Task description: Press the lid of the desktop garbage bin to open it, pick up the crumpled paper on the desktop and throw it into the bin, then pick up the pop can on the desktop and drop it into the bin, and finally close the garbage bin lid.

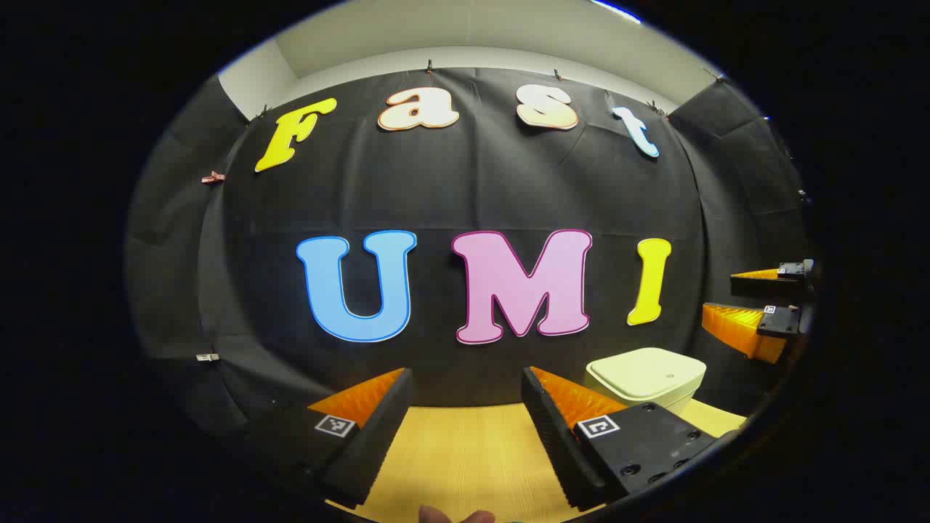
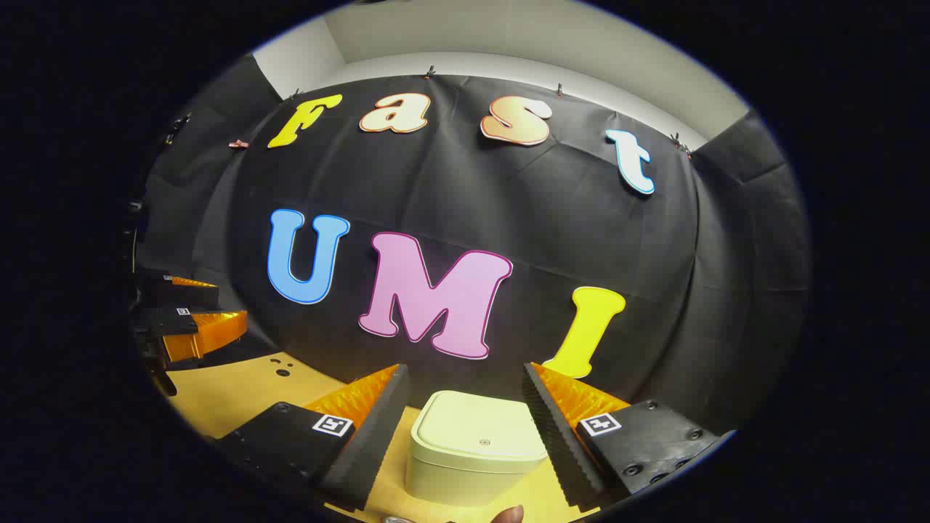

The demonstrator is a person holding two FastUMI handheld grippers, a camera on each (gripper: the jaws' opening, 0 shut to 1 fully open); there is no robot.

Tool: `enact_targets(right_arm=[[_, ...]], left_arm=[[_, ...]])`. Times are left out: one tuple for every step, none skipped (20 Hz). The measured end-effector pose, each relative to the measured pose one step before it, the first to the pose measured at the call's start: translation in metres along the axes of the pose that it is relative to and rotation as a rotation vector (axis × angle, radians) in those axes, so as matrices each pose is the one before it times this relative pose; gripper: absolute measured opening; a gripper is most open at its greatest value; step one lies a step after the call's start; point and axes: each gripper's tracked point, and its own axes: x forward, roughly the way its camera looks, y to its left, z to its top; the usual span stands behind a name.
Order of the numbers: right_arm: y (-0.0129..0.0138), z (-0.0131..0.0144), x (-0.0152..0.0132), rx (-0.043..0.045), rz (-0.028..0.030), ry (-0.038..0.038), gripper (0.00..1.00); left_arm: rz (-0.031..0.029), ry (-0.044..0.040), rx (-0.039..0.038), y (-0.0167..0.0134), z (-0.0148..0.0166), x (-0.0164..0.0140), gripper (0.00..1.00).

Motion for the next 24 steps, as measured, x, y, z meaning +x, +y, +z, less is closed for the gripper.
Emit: enact_targets(right_arm=[[-0.00044, -0.00123, 0.00009, -0.00546, -0.00004, -0.00173, 0.98], [-0.00027, 0.00013, 0.00034, -0.00341, -0.00084, -0.00024, 0.98], [0.00159, -0.00091, 0.00009, -0.00064, 0.00142, 0.00172, 0.97], [-0.00002, -0.00039, -0.00004, 0.00218, 0.00138, 0.00130, 0.97], [0.00021, -0.00078, 0.00067, 0.00096, 0.00068, 0.00212, 0.97], [-0.00130, -0.00032, -0.00026, -0.00026, -0.00276, 0.00063, 0.98], [0.00037, -0.00083, 0.00073, 0.00027, -0.00221, 0.00087, 0.97], [-0.00014, -0.00036, 0.00018, 0.00130, -0.00119, 0.00085, 0.97], [0.00004, -0.00111, 0.00020, 0.00073, -0.00166, 0.00360, 0.97], [-0.00066, -0.00047, 0.00032, 0.00026, -0.00205, 0.00028, 0.97], [-0.00028, -0.00038, 0.00031, -0.00003, -0.00300, 0.00130, 0.97], [-0.00061, -0.00019, 0.00014, -0.00034, -0.00331, 0.00063, 0.97], [0.00004, -0.00027, 0.00025, 0.00083, -0.00165, 0.00082, 0.97], [-0.00068, -0.00066, 0.00029, 0.00201, -0.00218, 0.00243, 0.97], [0.00090, -0.00031, 0.00095, 0.00392, 0.00265, 0.00384, 0.97], [0.00201, -0.00045, 0.00050, 0.00768, 0.01460, 0.00600, 0.97], [0.00604, -0.00129, 0.00081, 0.01205, 0.03632, 0.01208, 0.96], [0.00398, -0.00297, 0.00263, 0.00233, 0.03119, 0.02492, 0.93], [-0.00024, -0.00665, 0.00307, -0.00751, 0.01276, 0.03649, 0.64], [-0.00636, -0.00843, 0.00610, -0.02207, -0.01848, 0.04140, 0.36], [-0.00466, -0.00536, -0.00008, -0.01455, -0.00137, 0.03807, 0.07], [-0.00319, -0.00269, 0.00627, 0.00308, -0.00716, 0.02125, 0.06], [-0.01150, 0.00152, 0.00965, 0.01335, -0.02773, 0.01467, 0.05], [-0.01818, 0.00315, 0.00775, 0.02515, -0.05151, 0.01368, 0.05]], left_arm=[[-0.00046, 0.00242, 0.00071, -0.00082, 0.00056, 0.00082, 0.95], [-0.00084, 0.00189, -0.00222, 0.00088, -0.00160, -0.00044, 0.95], [-0.00125, 0.00264, -0.00221, -0.00034, 0.00015, 0.00078, 0.95], [0.00136, 0.00157, -0.00073, -0.00021, -0.00155, -0.00064, 0.95], [0.00092, 0.00086, -0.00086, -0.00006, 0.00035, 0.00093, 0.95], [0.00020, 0.00030, 0.00026, 0.00110, -0.00237, 0.00028, 0.95], [-0.00013, -0.00095, 0.00251, 0.00024, -0.00020, 0.00025, 0.95], [0.00241, -0.00208, 0.00206, 0.00044, 0.00136, -0.00030, 0.95], [0.00146, 0.00120, 0.00065, 0.00099, -0.00155, 0.00030, 0.95], [0.00057, 0.00155, -0.00036, -0.00043, 0.00052, 0.00093, 0.95], [0.00117, 0.00108, -0.00138, 0.00070, 0.00033, 0.00123, 0.95], [0.00106, -0.00045, -0.00030, 0.00019, -0.00057, -0.00047, 0.95], [-0.00028, -0.00079, 0.00054, -0.00071, 0.00135, 0.00082, 0.95], [-0.00045, -0.00183, -0.00009, -0.00048, -0.00031, 0.00052, 0.95], [-0.00086, -0.00035, 0.00005, -0.00020, 0.00002, 0.00092, 0.95], [0.00050, -0.00012, 0.00026, 0.00015, -0.00155, -0.00062, 0.95], [-0.00047, -0.00011, 0.00031, -0.00036, 0.00108, 0.00056, 0.95], [-0.00070, -0.00192, -0.00147, -0.00069, 0.00022, 0.00066, 0.95], [-0.00101, -0.00074, -0.00277, 0.00019, 0.00053, 0.00015, 0.95], [0.00034, 0.00085, -0.00207, 0.00030, -0.00194, 0.00064, 0.95], [0.00069, -0.00006, -0.00339, 0.00094, -0.00012, 0.00058, 0.95], [-0.00086, 0.00015, -0.00400, 0.00017, -0.00211, -0.00112, 0.95], [-0.00017, 0.00082, -0.00246, -0.00022, 0.00087, -0.00105, 0.95], [-0.00043, 0.00016, -0.00176, 0.00049, -0.00113, -0.00023, 0.95]])
